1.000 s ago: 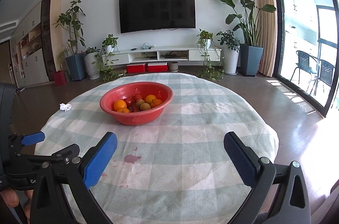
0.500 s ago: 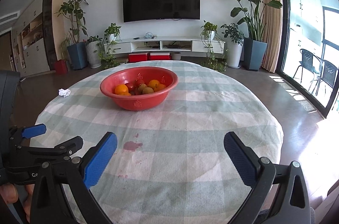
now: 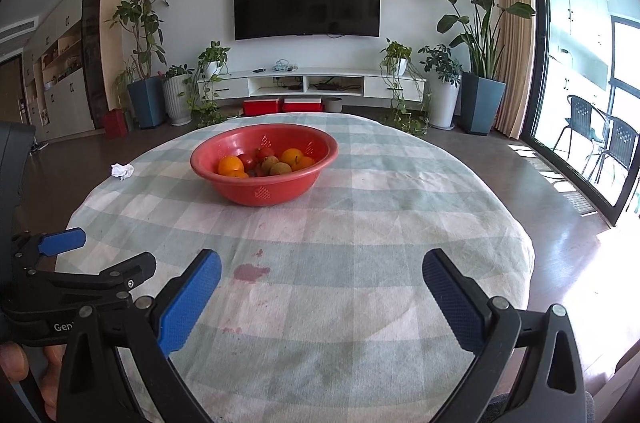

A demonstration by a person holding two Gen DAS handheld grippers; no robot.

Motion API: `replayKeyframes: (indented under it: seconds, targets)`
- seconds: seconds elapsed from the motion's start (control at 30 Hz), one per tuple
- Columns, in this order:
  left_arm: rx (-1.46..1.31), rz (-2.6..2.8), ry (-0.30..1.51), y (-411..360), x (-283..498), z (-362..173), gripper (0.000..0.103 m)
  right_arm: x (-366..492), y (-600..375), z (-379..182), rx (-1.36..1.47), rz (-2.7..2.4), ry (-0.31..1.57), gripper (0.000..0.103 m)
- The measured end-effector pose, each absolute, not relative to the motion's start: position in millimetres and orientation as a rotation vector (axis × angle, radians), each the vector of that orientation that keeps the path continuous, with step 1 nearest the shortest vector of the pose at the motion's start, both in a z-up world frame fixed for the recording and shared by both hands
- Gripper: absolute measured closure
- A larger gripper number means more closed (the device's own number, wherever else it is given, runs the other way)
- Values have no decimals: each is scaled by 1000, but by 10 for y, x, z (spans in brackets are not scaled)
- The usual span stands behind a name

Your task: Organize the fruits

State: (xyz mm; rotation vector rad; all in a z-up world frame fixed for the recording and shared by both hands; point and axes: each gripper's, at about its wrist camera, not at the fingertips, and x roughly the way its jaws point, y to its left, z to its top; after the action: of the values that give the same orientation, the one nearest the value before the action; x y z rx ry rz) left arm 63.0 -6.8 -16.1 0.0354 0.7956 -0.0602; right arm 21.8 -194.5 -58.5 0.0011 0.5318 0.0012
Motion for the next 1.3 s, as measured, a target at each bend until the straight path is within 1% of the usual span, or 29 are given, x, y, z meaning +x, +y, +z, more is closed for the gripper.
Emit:
replayKeyframes:
  seconds: [1.3]
  targets:
    - [32, -62, 784, -66, 591, -110, 0, 210, -1935, -585, -4, 1, 534, 0]
